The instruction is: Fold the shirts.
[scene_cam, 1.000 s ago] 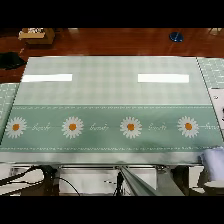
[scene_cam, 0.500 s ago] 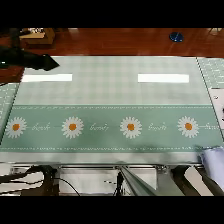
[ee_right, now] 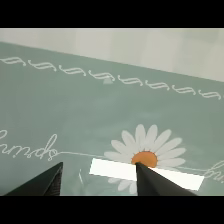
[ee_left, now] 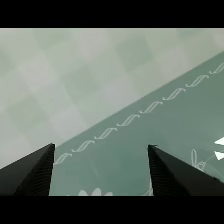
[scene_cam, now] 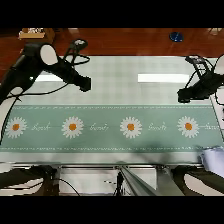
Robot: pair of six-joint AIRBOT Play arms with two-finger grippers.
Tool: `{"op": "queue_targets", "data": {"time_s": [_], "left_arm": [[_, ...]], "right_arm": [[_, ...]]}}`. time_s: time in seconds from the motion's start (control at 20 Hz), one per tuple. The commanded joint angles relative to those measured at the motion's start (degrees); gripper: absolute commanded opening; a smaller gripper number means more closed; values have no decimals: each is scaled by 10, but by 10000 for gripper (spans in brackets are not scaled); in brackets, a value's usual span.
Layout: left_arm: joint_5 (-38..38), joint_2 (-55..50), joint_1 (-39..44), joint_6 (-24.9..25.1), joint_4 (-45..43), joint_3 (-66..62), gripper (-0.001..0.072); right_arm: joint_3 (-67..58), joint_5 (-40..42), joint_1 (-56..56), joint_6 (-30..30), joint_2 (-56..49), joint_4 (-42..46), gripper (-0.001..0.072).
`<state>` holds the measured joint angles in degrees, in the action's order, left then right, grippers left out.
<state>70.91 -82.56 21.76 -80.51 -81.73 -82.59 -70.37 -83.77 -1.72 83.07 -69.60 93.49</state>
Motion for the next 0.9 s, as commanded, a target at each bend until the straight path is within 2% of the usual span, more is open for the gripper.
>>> {"op": "queue_targets", "data": {"time_s": [0.0, 0.1, 0.2, 0.25, 0.5, 0.85], "left_arm": [[27, 10, 29, -64, -29, 0, 711], [37, 34, 29, -64, -30, 0, 706], [14, 66, 29, -71, -30, 0, 636], [0, 80, 29, -81, -31, 0, 636], [-11, 107, 29, -96, -52, 17, 636], [-19, 97, 29, -100, -59, 24, 625]], "right_arm": [[-9, -37, -28, 9, 31, 17, 517], [-8, 5, -28, 9, 79, 20, 516], [-8, 70, -27, 26, 118, 19, 517], [-8, 83, -27, 46, 125, 17, 517], [5, 68, -28, 54, 95, -62, 518], [5, 73, -28, 54, 94, -60, 518]]}}
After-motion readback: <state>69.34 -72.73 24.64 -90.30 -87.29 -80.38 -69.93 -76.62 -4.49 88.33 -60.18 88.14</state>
